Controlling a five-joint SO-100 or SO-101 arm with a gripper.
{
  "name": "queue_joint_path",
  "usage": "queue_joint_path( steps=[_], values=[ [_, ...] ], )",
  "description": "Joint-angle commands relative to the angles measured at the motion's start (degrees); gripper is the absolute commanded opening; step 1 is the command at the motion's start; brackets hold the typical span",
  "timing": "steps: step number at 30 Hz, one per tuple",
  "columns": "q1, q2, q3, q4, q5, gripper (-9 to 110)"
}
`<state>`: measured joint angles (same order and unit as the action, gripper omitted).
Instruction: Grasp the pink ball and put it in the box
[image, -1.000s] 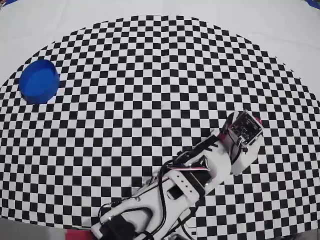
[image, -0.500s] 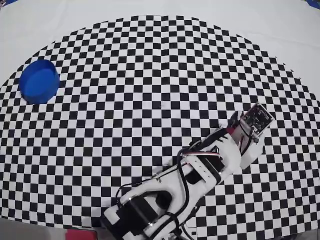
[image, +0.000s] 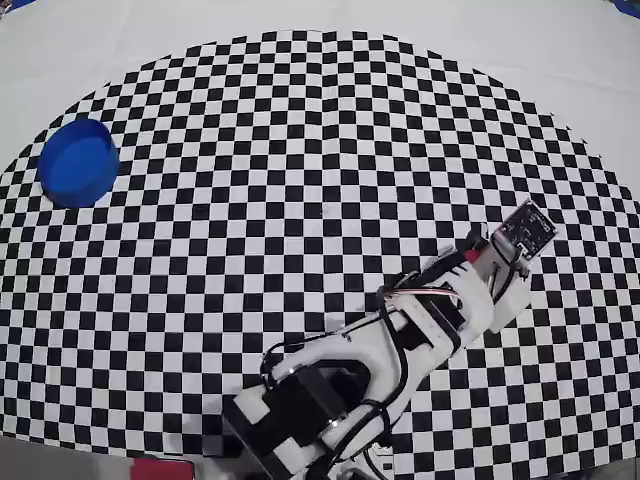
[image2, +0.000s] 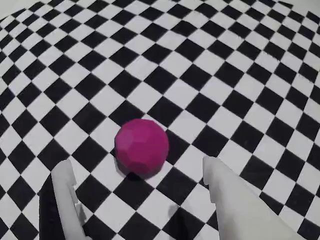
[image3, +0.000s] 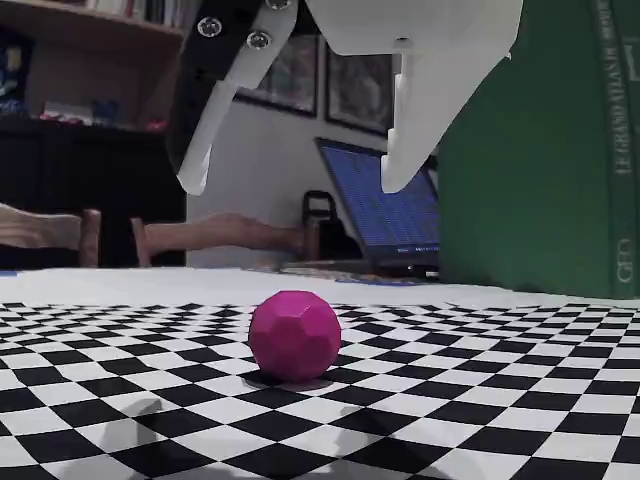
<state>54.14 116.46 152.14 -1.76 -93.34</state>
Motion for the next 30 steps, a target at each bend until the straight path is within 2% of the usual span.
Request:
queue_joint_path(
  steps=[1,30],
  values=[
    [0.4,-1.2,-3.3,-0.9,0.4,30],
    [-1.8,-20.7,-17.7,-1.0,0.5,30]
  ],
)
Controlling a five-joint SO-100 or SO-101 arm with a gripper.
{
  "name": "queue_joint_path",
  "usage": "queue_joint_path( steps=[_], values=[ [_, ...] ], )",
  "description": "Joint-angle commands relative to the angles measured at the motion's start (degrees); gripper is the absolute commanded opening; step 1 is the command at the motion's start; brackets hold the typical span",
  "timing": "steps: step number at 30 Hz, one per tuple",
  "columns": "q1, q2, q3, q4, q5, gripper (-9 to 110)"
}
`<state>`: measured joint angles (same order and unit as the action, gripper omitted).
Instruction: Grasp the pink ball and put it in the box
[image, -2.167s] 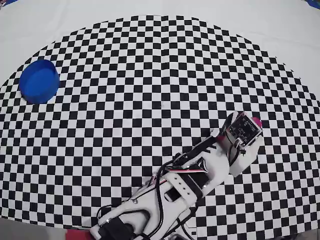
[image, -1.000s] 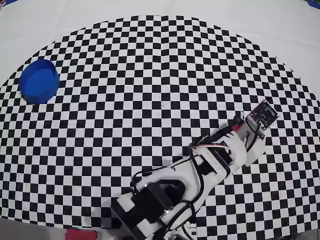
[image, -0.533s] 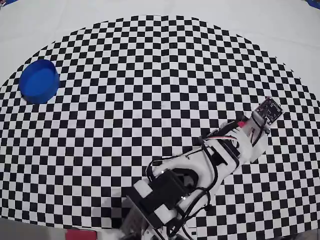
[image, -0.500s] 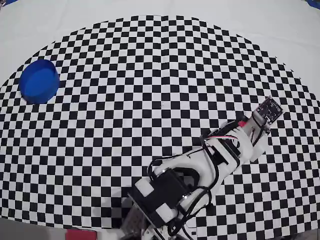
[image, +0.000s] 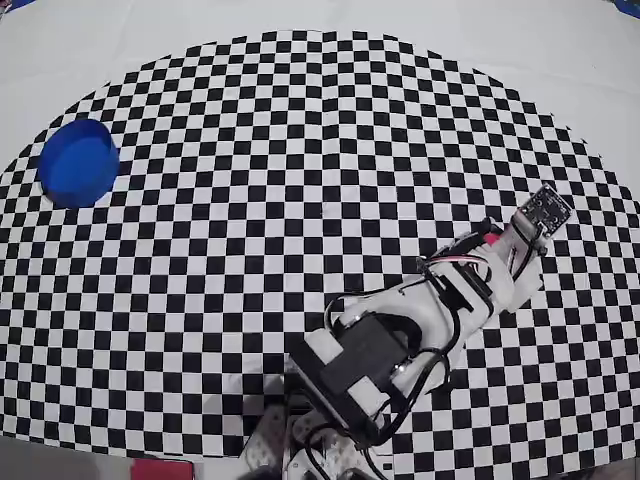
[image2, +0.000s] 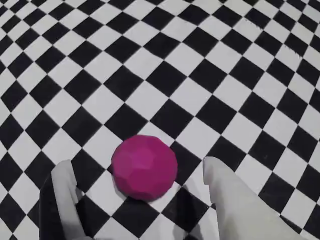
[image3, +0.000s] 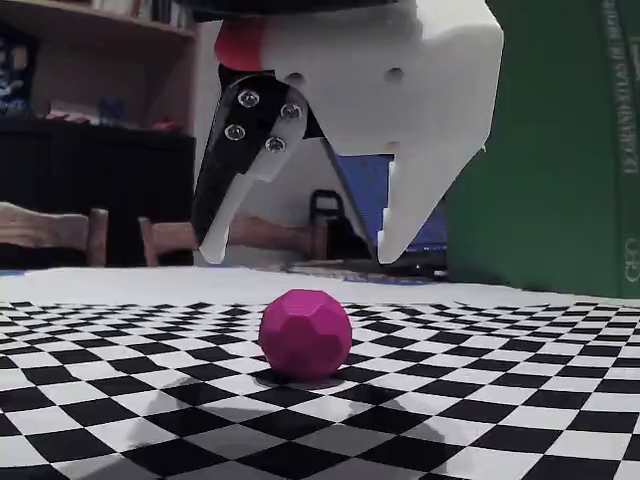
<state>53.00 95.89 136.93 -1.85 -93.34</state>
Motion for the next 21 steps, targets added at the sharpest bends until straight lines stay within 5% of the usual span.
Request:
queue_joint_path(
  steps=[1,21],
  values=[
    [-0.8,-0.4,-2.5,-1.0,0.5,30],
    [0.1,-3.7,-2.7,-3.6,2.7,30]
  ],
)
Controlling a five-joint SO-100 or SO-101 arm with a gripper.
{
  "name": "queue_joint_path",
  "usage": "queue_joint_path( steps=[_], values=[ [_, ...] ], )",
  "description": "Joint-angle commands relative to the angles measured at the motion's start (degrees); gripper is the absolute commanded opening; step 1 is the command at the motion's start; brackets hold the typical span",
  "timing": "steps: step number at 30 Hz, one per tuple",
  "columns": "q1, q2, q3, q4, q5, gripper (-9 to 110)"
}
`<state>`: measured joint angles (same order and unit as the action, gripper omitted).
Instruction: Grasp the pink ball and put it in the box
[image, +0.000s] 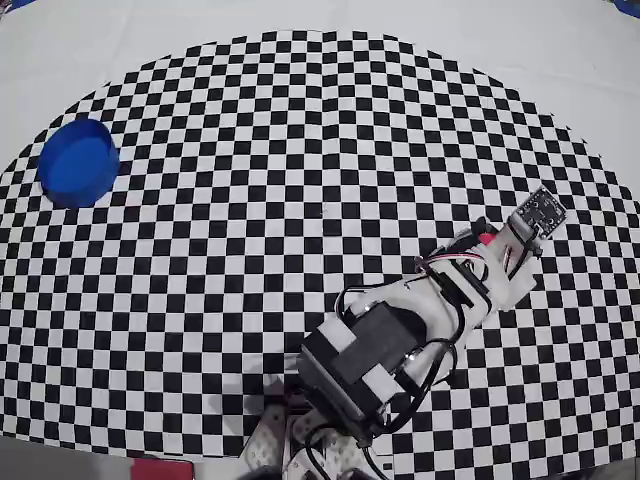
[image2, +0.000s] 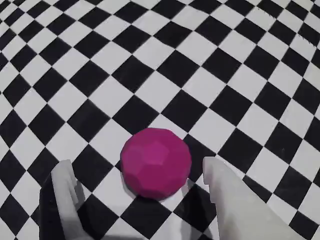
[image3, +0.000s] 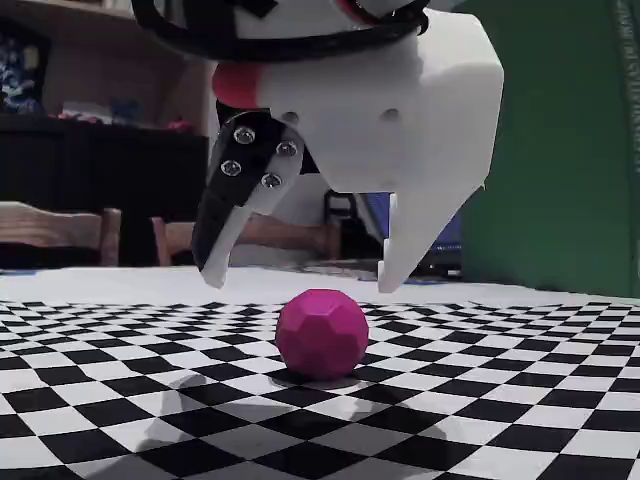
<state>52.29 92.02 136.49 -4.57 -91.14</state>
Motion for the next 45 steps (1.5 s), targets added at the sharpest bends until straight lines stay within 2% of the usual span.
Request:
queue_joint_path(
  steps=[1,45],
  values=[
    [0.9,0.1,-2.4,-0.9,0.5,30],
    [2.2,-12.3,-11.9,-1.4,0.9,30]
  ],
)
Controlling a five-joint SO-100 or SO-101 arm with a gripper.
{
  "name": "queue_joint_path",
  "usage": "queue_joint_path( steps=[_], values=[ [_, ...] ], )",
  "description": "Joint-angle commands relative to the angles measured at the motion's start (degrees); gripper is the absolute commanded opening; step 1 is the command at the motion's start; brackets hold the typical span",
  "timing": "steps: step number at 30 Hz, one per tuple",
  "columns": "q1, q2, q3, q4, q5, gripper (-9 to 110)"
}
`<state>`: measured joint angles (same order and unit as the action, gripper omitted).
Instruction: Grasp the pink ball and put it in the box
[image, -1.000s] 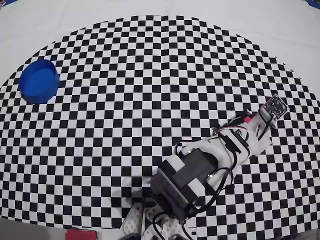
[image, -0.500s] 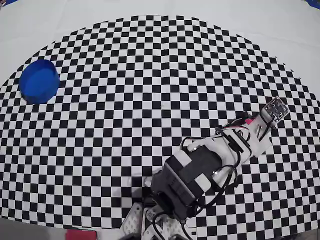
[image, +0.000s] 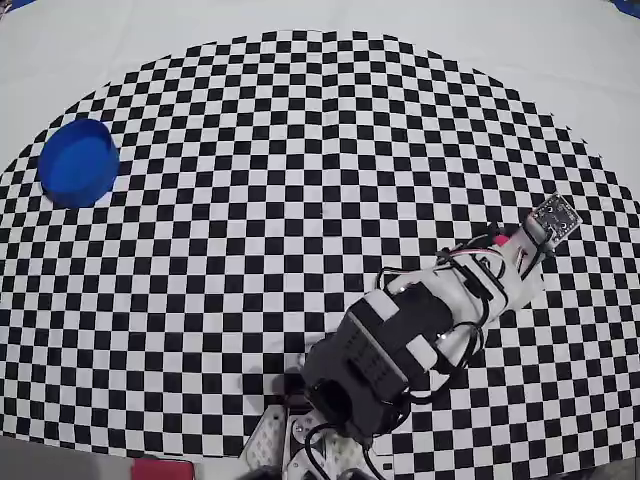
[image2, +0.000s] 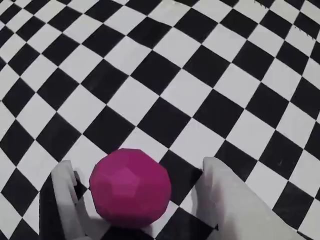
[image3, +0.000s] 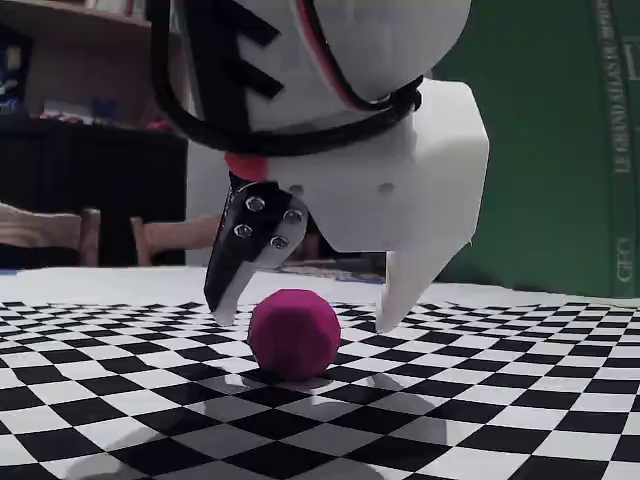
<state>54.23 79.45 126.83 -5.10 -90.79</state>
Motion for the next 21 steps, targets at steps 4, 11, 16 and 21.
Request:
queue_joint_path(
  steps=[4,11,16,21],
  values=[
    [0.1,-0.6,-3.1,-0.9,0.5,30],
    [0.1,-2.3,-4.7,-0.9,0.6,30],
    [0.0,-3.2,-5.5,-0.9,0.7,30],
    [0.0,-4.4,-6.4,-0.9,0.8,30]
  ],
)
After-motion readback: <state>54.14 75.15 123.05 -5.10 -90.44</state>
